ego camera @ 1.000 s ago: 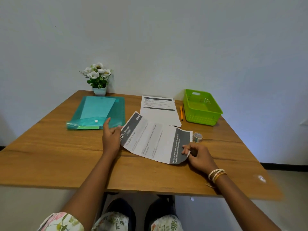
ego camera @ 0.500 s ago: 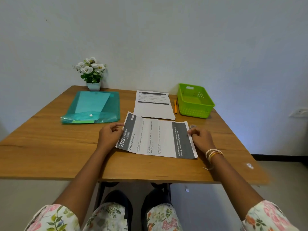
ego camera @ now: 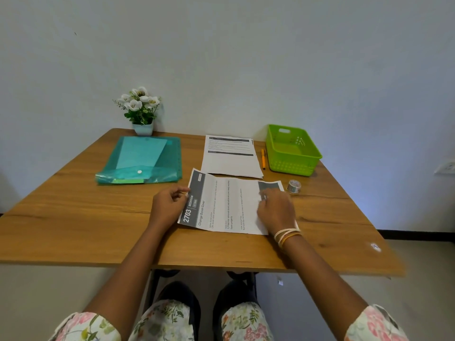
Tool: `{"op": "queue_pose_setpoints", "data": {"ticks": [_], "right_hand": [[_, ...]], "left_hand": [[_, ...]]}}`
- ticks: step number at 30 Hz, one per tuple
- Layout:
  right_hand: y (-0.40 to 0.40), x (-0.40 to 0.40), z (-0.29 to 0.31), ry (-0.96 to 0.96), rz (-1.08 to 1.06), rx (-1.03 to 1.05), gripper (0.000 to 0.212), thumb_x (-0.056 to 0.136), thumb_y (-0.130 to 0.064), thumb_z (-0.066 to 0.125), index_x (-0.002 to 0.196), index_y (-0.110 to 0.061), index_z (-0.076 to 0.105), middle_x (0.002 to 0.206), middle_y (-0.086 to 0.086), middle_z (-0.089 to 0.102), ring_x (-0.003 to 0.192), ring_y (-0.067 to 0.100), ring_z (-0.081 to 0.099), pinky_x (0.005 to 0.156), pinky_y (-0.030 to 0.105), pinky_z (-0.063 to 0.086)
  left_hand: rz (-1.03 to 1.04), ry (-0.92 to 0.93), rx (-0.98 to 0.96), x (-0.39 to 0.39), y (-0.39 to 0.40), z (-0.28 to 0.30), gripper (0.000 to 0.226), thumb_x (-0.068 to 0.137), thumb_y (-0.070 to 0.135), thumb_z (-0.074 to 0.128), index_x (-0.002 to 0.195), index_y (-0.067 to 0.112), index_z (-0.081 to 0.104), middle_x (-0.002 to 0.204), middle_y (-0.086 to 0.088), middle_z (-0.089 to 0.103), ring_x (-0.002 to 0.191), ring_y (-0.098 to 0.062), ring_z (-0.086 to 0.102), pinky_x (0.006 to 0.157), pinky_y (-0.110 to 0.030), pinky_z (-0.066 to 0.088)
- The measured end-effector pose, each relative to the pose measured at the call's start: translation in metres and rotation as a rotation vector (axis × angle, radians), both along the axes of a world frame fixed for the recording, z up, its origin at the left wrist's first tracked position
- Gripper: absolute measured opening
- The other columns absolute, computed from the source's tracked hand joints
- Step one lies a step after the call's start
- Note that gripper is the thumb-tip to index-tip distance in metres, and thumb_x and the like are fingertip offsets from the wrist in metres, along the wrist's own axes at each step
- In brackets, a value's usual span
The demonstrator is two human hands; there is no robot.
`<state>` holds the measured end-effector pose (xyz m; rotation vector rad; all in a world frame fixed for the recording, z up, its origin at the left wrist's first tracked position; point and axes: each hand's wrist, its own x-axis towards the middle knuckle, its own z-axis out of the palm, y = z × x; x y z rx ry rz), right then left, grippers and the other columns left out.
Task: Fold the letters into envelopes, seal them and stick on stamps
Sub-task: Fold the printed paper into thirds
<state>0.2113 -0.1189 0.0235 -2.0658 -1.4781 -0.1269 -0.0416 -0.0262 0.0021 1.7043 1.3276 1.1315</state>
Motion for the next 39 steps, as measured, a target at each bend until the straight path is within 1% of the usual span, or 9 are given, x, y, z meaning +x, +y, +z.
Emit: {"op": "queue_pose_setpoints", "data": {"ticks": [6,13,17,19,22,25,29,33,39], "right_hand": [[0.008,-0.062,-0.026,-0.032,0.254,-0.228,0.052,0.096,-0.045,0.039,0.142,-0.02,0.039,0.153,0.003,0.034,0.142,0.02,0.028,0.12,0.044,0.015],[0.011,-0.065,-0.036,-0.093,0.254,-0.269,0.054,0.097,-0.049,0.032,0.144,-0.022,0.035,0.154,0.003,0.03,0.143,0.021,0.026,0.119,0.046,0.018],[0.011,-0.066,-0.036,-0.078,0.259,-0.249,0.053,0.097,-0.048,0.034,0.143,-0.022,0.037,0.153,0.003,0.033,0.141,0.021,0.029,0.119,0.046,0.02],[0.011,-0.065,-0.037,-0.016,0.277,-0.221,0.05,0.098,-0.045,0.034,0.141,-0.021,0.04,0.15,0.003,0.037,0.139,0.02,0.034,0.118,0.045,0.023],[0.009,-0.063,-0.034,0.19,0.275,-0.074,0.04,0.1,-0.038,0.035,0.128,-0.017,0.053,0.133,0.002,0.055,0.118,0.012,0.053,0.102,0.029,0.043],[0.005,-0.061,-0.024,0.479,0.232,0.051,0.031,0.101,-0.03,0.04,0.116,-0.014,0.062,0.117,0.002,0.063,0.092,0.002,0.056,0.077,0.009,0.042],[0.003,-0.06,-0.015,0.702,0.193,0.118,0.032,0.102,-0.029,0.039,0.109,-0.013,0.065,0.107,0.001,0.065,0.093,0.007,0.059,0.066,0.004,0.04],[0.001,-0.058,-0.003,0.705,0.243,0.007,0.037,0.1,-0.039,0.038,0.122,-0.014,0.056,0.113,0.0,0.063,0.092,0.005,0.06,0.059,0.008,0.045],[0.022,-0.049,0.001,0.507,0.055,-0.247,0.055,0.091,-0.016,0.057,0.143,-0.014,0.038,0.125,0.013,0.06,0.111,0.027,0.059,0.093,0.035,0.051]], "left_hand": [[-0.003,0.001,-0.005,-0.001,-0.002,-0.001,0.017,0.092,0.014,0.06,0.105,0.02,0.068,0.092,0.005,0.065,0.085,-0.011,0.064,0.065,-0.029,0.055],[-0.044,-0.101,-0.02,0.0,-0.003,0.001,0.035,0.099,0.019,0.048,0.133,0.025,0.053,0.102,-0.004,0.069,0.084,-0.015,0.068,0.063,-0.03,0.054],[-0.157,-0.056,-0.042,0.005,-0.004,0.0,0.048,0.102,0.029,0.039,0.148,0.037,0.027,0.138,0.008,0.043,0.119,-0.012,0.05,0.093,-0.04,0.049],[-0.206,0.018,-0.042,0.011,-0.008,-0.003,0.049,0.102,0.037,0.038,0.147,0.043,0.023,0.144,0.004,0.044,0.12,-0.013,0.051,0.095,-0.046,0.049],[-0.232,0.186,0.005,0.019,-0.015,-0.003,0.047,0.101,0.043,0.034,0.145,0.049,0.018,0.143,0.0,0.049,0.124,-0.019,0.05,0.101,-0.053,0.042],[-0.246,0.401,0.056,0.026,-0.022,0.002,0.047,0.102,0.043,0.03,0.146,0.048,0.015,0.145,0.005,0.047,0.132,-0.02,0.044,0.113,-0.052,0.025],[-0.31,0.651,0.167,0.03,-0.026,-0.001,0.046,0.101,0.045,0.028,0.146,0.046,0.022,0.149,0.011,0.041,0.137,-0.012,0.035,0.111,-0.047,0.021],[-0.322,0.848,0.238,0.033,-0.028,-0.004,0.044,0.101,0.046,0.029,0.145,0.043,0.031,0.156,0.013,0.026,0.144,-0.009,0.02,0.113,-0.044,0.015],[-0.308,0.84,0.237,0.033,-0.027,-0.005,0.045,0.099,0.047,0.032,0.144,0.041,0.034,0.155,0.012,0.027,0.144,-0.009,0.022,0.112,-0.042,0.016]]}}
